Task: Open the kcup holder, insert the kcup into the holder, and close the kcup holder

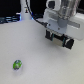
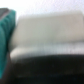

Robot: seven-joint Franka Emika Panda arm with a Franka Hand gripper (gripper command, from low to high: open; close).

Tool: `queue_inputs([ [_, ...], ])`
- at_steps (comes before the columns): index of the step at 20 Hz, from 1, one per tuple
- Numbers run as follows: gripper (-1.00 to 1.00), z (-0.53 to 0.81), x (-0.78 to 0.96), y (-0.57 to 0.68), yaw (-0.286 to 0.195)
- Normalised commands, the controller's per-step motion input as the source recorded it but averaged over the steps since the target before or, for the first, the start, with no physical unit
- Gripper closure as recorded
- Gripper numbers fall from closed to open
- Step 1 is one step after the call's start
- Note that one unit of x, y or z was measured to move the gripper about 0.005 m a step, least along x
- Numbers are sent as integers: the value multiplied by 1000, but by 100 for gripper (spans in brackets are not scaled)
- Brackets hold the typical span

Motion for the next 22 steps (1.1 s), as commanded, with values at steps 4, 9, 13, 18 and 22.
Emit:
queue_inputs([
  [4,-100,337,373,-506,-181],
  [9,-100,252,315,-622,-200],
  [13,-100,158,302,-678,-195],
  [18,-100,115,266,-717,-186],
  [22,-100,24,154,-762,-176],
])
